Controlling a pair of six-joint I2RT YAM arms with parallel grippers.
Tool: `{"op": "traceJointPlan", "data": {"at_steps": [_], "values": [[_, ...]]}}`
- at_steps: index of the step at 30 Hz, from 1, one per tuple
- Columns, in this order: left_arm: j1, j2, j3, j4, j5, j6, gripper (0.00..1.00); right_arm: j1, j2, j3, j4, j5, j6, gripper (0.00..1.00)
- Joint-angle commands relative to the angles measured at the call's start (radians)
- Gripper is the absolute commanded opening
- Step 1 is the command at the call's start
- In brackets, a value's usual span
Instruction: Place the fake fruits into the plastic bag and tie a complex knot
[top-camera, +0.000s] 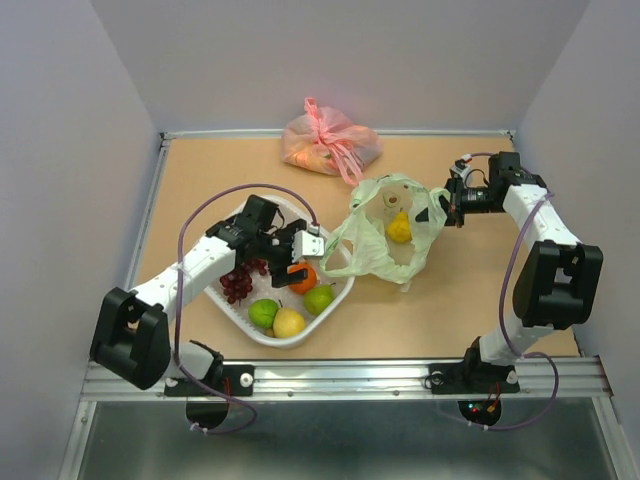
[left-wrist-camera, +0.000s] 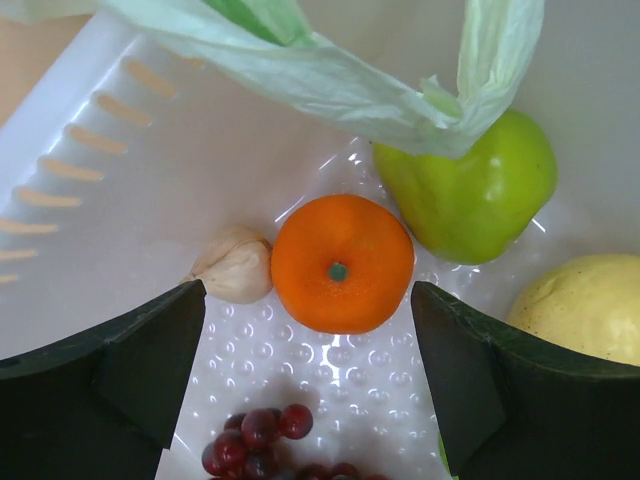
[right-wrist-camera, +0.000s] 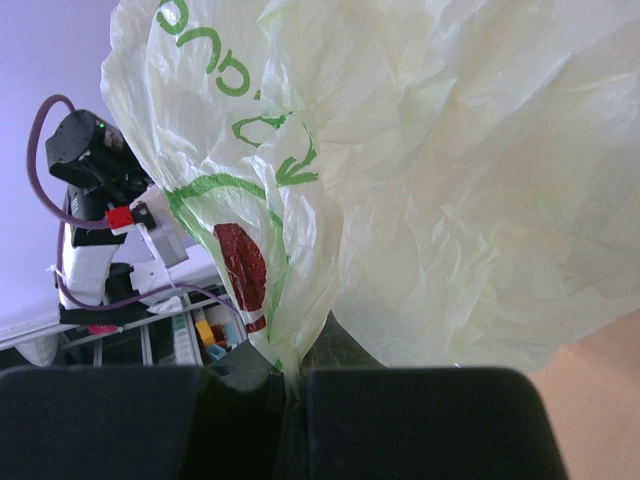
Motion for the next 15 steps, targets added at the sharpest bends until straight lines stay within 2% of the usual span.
{"op": "traceJointPlan", "data": {"at_steps": [1,6,15], "values": [[-0.017,0.061,0.017,0.010,0.063,0.145,0.96,-0.006,-0.019,-0.021,0.008,-0.002,-0.017,0.00],[-0.024,0.153,0.053,-0.014,0.048,0.194,0.96,-0.009,-0.023,-0.018,0.008,-0.004,-0.017,0.01],[-0.047,0.212,0.031,-0.057,-0.004,0.308,0.96,-0.020,-0.016,-0.015,0.008,-0.005,-0.018,0.00]]}}
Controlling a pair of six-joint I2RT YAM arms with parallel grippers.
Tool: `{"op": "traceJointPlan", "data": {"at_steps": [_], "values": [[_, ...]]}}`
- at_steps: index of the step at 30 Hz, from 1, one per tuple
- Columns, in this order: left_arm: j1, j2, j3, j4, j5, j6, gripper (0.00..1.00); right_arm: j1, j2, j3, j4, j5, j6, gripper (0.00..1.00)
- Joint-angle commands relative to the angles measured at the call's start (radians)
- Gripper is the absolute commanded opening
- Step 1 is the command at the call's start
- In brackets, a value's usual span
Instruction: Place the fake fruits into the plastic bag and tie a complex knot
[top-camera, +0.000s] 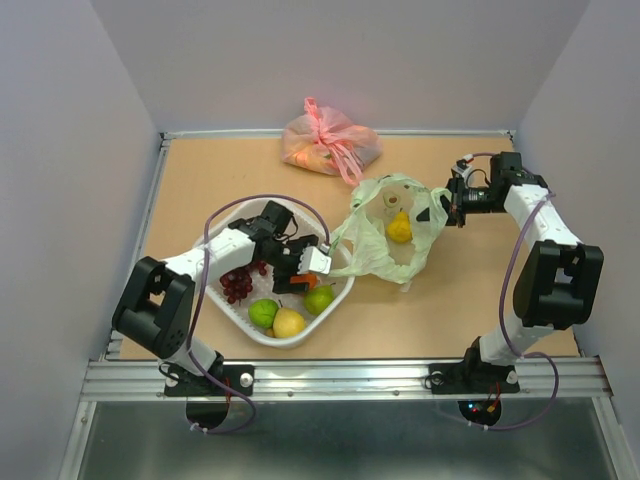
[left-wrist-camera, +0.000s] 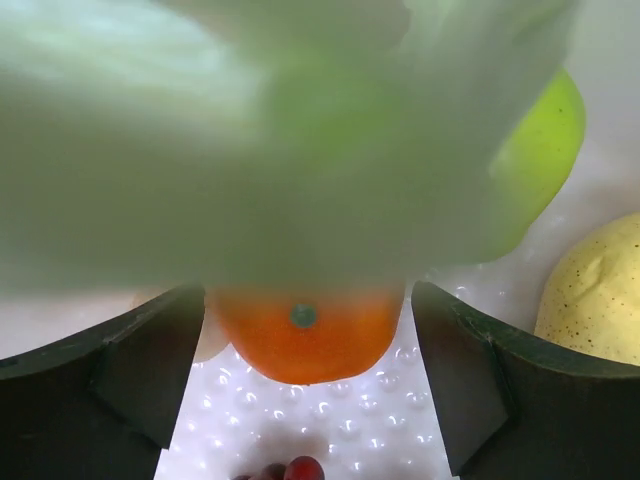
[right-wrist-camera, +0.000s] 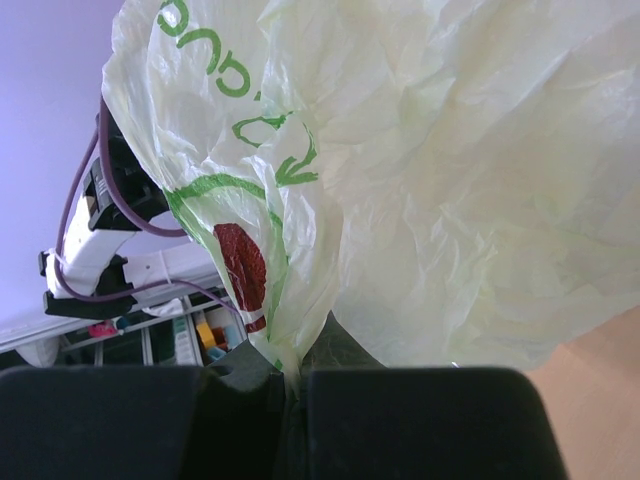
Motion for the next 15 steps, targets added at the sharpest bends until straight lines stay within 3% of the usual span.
{"op": "traceJointPlan", "data": {"at_steps": [1,10,13,15], "values": [[-0.014,0.012,0.015,-0.012,-0.015,0.067,0.96,-0.014,-0.015,-0.011,0.008,-0.006,-0.018,0.00],[-0.014,0.051,0.011,-0.012,-0.036,0.067,0.88,-0.019,-0.010,-0.013,0.008,-0.002,-0.018,0.00],[0.003,-0.010,0.023,-0.021,-0.029,0.042,0.83,-0.019,-0.012,-0.014,0.006,-0.001,-0.018,0.00],[0.032,-0.078,0.049,-0.057,-0.001,0.015,0.75,-0.020,-0.019,-0.024,0.008,0.005,-0.019,0.00]]}}
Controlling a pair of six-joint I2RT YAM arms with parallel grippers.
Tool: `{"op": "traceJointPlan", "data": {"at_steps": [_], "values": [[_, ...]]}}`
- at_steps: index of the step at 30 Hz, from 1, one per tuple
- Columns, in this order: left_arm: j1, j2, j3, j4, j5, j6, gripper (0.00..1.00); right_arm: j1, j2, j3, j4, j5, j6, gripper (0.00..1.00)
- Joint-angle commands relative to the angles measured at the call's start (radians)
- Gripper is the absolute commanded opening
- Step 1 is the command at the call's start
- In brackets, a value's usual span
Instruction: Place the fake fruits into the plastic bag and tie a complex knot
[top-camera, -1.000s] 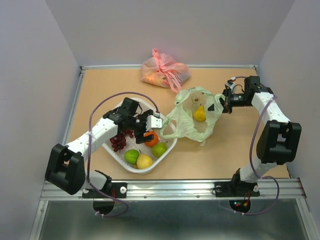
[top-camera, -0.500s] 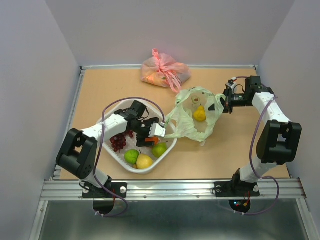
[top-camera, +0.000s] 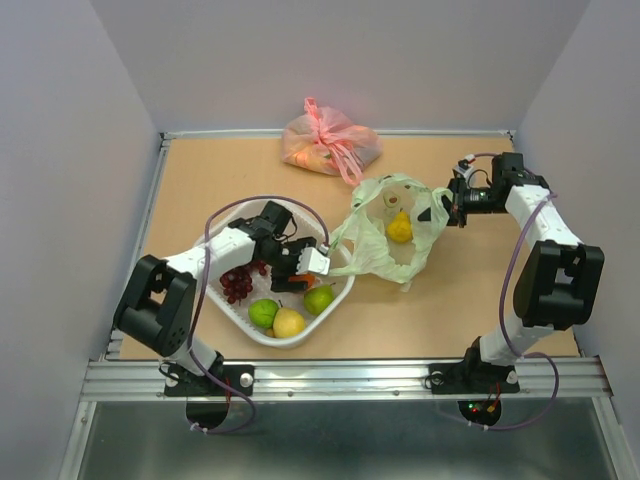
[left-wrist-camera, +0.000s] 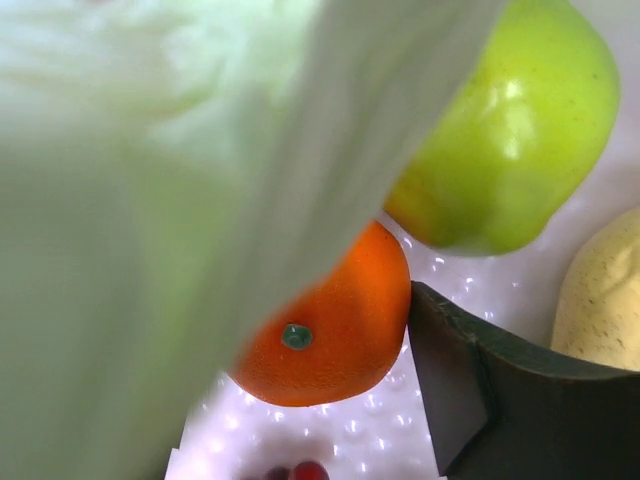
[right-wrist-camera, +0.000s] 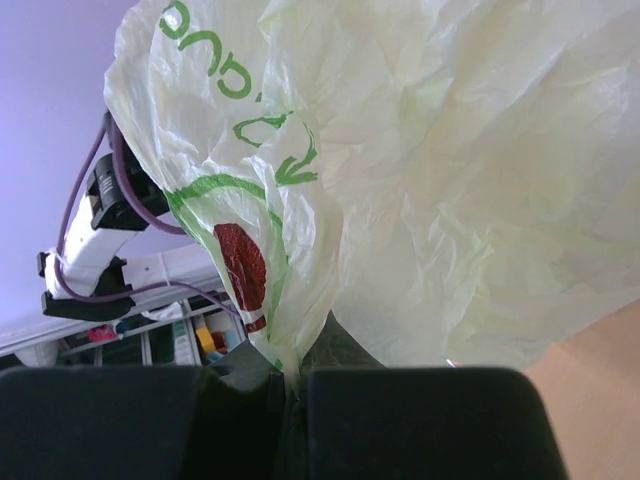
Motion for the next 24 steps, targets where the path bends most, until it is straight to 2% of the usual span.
{"op": "traceJointPlan", "data": {"at_steps": [1,2,5,10,13,15,16,19,20,24], "values": [[0.041,-0.141,0.061,-0.072,0.051,-0.041,0.72,-0.005,-0.026,-0.030,0.008,0.006,-0.016,0.00],[0.055,-0.189,0.087,-0.088,0.062,-0.044,0.65,-0.005,-0.027,-0.043,0.008,0.004,-0.016,0.00],[0.060,-0.253,0.118,-0.157,0.085,-0.042,0.58,-0.005,-0.026,-0.048,0.006,0.001,-0.016,0.01],[0.070,-0.349,0.199,-0.228,0.071,-0.044,0.55,-0.005,-0.010,-0.028,0.006,-0.008,-0.016,0.00],[0.075,-0.349,0.308,-0.153,0.120,-0.174,0.55,-0.005,-0.001,-0.024,0.006,-0.011,-0.015,0.00],[0.061,-0.300,0.421,-0.089,0.155,-0.275,0.55,-0.005,0.003,-0.021,0.006,-0.011,-0.018,0.01],[0.035,-0.271,0.466,-0.037,0.151,-0.382,0.55,-0.005,0.007,-0.018,0.006,-0.010,-0.018,0.00],[-0.080,-0.137,0.682,-0.032,0.114,-0.464,0.57,-0.005,0.014,-0.002,0.008,-0.011,-0.020,0.00],[-0.129,-0.085,0.707,-0.011,0.108,-0.502,0.57,-0.007,0.016,-0.001,0.008,-0.016,-0.020,0.00],[-0.198,0.053,0.794,0.100,0.131,-0.625,0.58,-0.007,0.022,0.015,0.009,-0.013,-0.015,0.00]]}}
